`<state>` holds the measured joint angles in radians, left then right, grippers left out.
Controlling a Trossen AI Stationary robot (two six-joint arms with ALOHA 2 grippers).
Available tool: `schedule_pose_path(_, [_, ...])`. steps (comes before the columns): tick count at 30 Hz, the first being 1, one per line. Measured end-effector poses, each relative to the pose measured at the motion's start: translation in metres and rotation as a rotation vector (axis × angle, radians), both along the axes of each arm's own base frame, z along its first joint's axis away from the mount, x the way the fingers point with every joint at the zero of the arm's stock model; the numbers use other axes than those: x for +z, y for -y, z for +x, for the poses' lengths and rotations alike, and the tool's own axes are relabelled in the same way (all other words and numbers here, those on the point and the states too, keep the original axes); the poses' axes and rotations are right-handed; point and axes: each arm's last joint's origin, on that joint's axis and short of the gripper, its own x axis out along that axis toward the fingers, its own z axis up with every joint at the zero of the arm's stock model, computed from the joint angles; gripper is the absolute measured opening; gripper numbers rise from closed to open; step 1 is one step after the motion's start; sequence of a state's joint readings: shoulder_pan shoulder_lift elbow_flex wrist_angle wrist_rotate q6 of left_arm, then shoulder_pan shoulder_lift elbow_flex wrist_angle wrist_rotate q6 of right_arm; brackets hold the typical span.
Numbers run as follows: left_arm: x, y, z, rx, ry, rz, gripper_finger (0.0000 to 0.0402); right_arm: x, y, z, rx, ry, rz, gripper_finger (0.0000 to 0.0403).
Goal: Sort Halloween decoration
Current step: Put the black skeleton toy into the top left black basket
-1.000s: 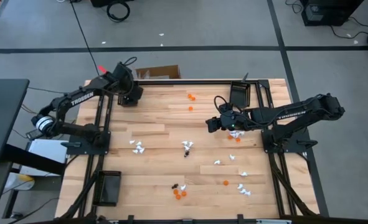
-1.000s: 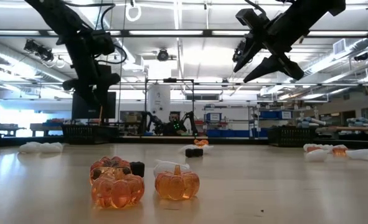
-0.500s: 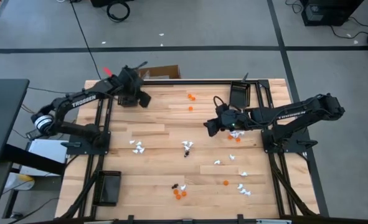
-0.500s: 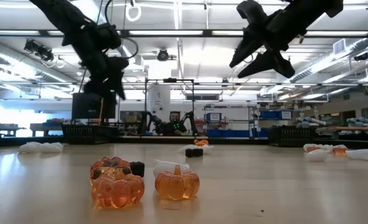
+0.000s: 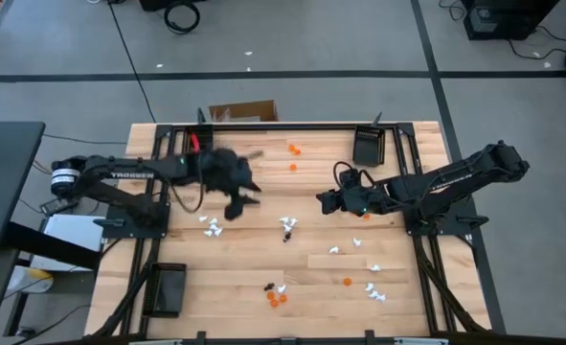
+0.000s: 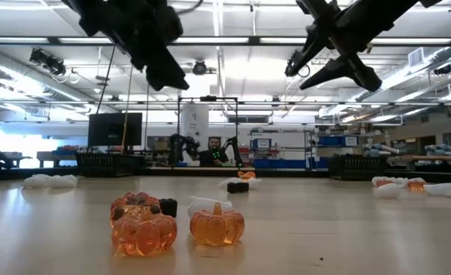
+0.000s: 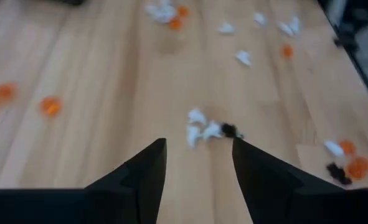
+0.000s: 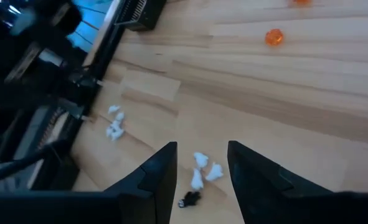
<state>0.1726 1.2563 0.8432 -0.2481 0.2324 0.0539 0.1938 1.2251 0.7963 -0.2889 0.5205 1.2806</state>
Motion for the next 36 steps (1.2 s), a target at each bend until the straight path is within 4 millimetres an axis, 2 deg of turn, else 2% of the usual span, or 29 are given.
schedule_pose_path(4, [-0.01,0.032,0.019,0.0,0.014,0.038,0.0192,-0.003,-0.003,-0.002,0.036,-0.043,-0.016,0.0149])
schedule_pose_path(8, [-0.03,0.055,0.044,0.115,0.049,-0.12,0.0192,-0.005,-0.005,-0.005,0.067,-0.083,-0.013,0.0149])
schedule_pose_path(12, [-0.057,0.076,0.064,0.16,0.048,-0.201,0.0192,-0.008,-0.006,-0.007,0.11,-0.125,-0.01,0.0149])
schedule_pose_path(19, [-0.108,0.104,0.071,0.301,-0.1,-0.272,0.0192,-0.009,-0.008,-0.008,0.268,-0.196,-0.067,0.0149])
schedule_pose_path(25, [-0.132,0.116,0.076,0.368,-0.109,-0.299,0.0192,-0.01,-0.009,-0.008,0.338,-0.224,-0.107,0.0149])
schedule_pose_path(36, [-0.148,0.113,0.084,0.446,-0.032,-0.235,0.0192,-0.011,-0.025,-0.013,0.4,-0.233,-0.122,0.0149])
